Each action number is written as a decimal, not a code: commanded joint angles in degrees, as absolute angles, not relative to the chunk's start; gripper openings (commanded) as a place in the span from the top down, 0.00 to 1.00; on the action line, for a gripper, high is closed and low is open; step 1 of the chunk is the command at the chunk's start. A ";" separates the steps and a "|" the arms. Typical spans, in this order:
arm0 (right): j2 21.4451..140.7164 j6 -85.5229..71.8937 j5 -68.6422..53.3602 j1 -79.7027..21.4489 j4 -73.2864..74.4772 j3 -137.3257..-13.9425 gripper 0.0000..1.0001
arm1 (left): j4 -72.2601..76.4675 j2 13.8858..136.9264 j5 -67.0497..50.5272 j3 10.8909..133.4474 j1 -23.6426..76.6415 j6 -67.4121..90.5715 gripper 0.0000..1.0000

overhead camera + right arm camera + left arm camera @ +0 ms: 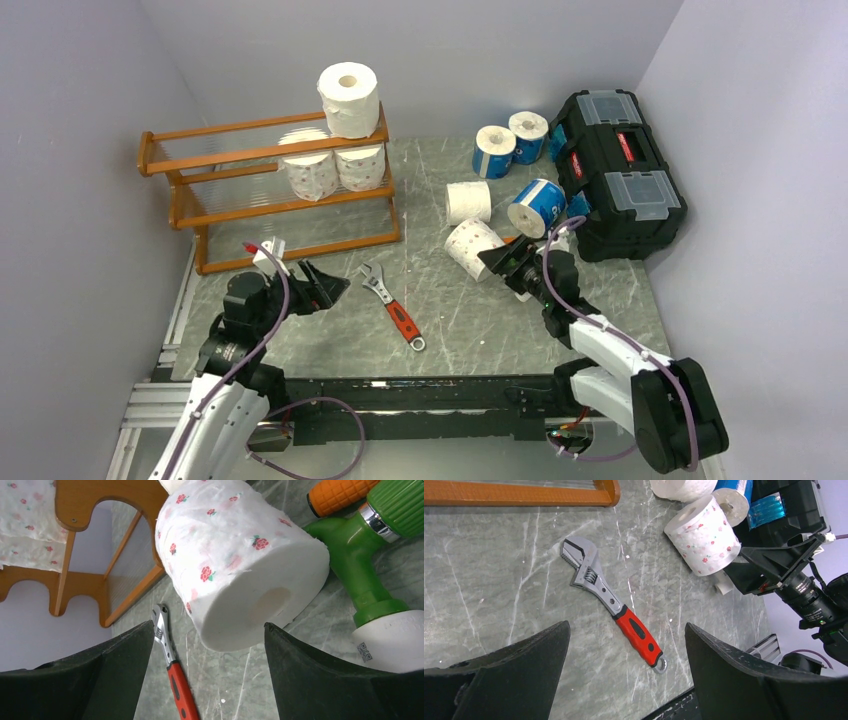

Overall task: Place and organize the paper towels onto the shelf
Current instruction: Adjust the paper towel at the center of the board.

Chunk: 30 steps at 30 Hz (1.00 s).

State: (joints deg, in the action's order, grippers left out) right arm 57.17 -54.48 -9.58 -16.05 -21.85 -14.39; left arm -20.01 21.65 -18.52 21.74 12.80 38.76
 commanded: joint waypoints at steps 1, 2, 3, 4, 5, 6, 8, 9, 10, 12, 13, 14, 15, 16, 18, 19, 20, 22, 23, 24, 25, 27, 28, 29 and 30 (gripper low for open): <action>59.83 -55.18 -10.35 -15.72 -27.65 -16.41 0.18 | -16.42 23.30 -17.98 21.78 12.92 39.47 0.10; 60.72 -55.14 -10.59 -15.71 -28.02 -16.65 0.18 | -16.57 23.72 -17.94 21.98 12.90 39.27 0.10; 61.44 -55.25 -10.78 -15.62 -28.63 -16.69 0.18 | -16.45 24.10 -18.00 22.09 12.92 39.13 0.10; 62.08 -55.21 -10.79 -15.58 -29.03 -16.78 0.18 | -16.50 24.33 -17.94 22.14 12.88 39.14 0.10; 62.53 -55.16 -10.86 -15.56 -29.47 -16.86 0.19 | -16.41 24.52 -17.85 22.15 12.91 39.13 0.10; 63.09 -54.93 -10.89 -15.46 -29.74 -17.06 0.19 | -16.26 24.64 -17.72 22.15 12.92 39.18 0.10; 63.98 -54.27 -10.98 -15.41 -30.11 -17.53 0.20 | -16.02 24.71 -17.36 21.96 12.92 39.11 0.10; 64.37 -53.90 -11.06 -15.37 -30.25 -17.73 0.21 | -16.08 24.78 -17.18 21.96 12.92 39.11 0.10; 64.68 -53.70 -11.18 -15.42 -30.71 -17.83 0.23 | -16.17 24.93 -17.07 21.96 12.92 39.11 0.10; 65.14 -53.24 -11.48 -15.20 -31.61 -17.92 0.26 | -16.33 25.31 -17.07 22.12 12.92 39.15 0.10; 65.31 -53.06 -11.55 -15.29 -32.08 -17.87 0.28 | -16.43 25.39 -16.98 22.15 12.92 39.14 0.10; 65.45 -53.02 -11.64 -15.21 -32.54 -17.77 0.29 | -16.56 25.39 -16.89 22.15 12.88 39.18 0.10; 65.55 -53.01 -11.68 -15.19 -32.86 -17.73 0.30 | -16.56 25.33 -16.89 22.15 12.96 39.27 0.10; 65.71 -53.00 -11.69 -15.18 -33.24 -17.63 0.31 | -16.51 25.28 -16.95 22.09 12.92 39.35 0.10; 66.14 -53.10 -11.77 -15.11 -34.11 -17.42 0.33 | -16.39 25.17 -16.90 21.83 12.92 39.65 0.10; 66.52 -53.22 -11.78 -15.12 -34.37 -17.40 0.34 | -16.28 25.18 -16.99 21.74 12.92 39.71 0.10; 66.94 -53.38 -11.90 -15.10 -34.67 -17.34 0.34 | -16.23 25.26 -17.11 21.75 12.91 39.72 0.10; 67.70 -53.82 -12.08 -15.04 -35.71 -16.93 0.34 | -16.38 25.47 -17.22 21.83 12.88 39.76 0.10; 67.96 -54.10 -12.20 -15.03 -36.35 -16.74 0.35 | -16.54 25.56 -17.25 21.80 12.91 39.73 0.10; 68.29 -54.20 -12.26 -15.01 -36.87 -16.56 0.36 | -16.60 25.60 -17.30 21.87 12.92 39.73 0.10; 68.47 -54.33 -12.34 -14.95 -37.42 -16.39 0.37 | -16.73 25.51 -17.31 21.89 12.92 39.77 0.10; 68.69 -54.36 -12.59 -14.94 -38.99 -15.93 0.41 | -16.95 25.30 -17.34 21.76 12.91 39.82 0.10; 68.72 -54.32 -12.71 -14.94 -39.73 -15.65 0.43 | -17.00 25.12 -17.26 21.69 12.92 39.76 0.10; 68.73 -54.37 -12.86 -14.94 -40.51 -15.38 0.45 | -17.21 25.01 -17.12 21.62 12.90 39.73 0.10; 68.74 -54.37 -12.97 -14.94 -41.05 -15.16 0.47 | -17.42 24.97 -17.07 21.59 12.92 39.71 0.10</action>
State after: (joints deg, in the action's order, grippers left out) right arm 68.69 -54.26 -11.66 -15.11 -33.47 -15.64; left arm -19.09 25.34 -17.58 21.74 12.80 38.85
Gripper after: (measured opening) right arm 0.566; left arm 0.902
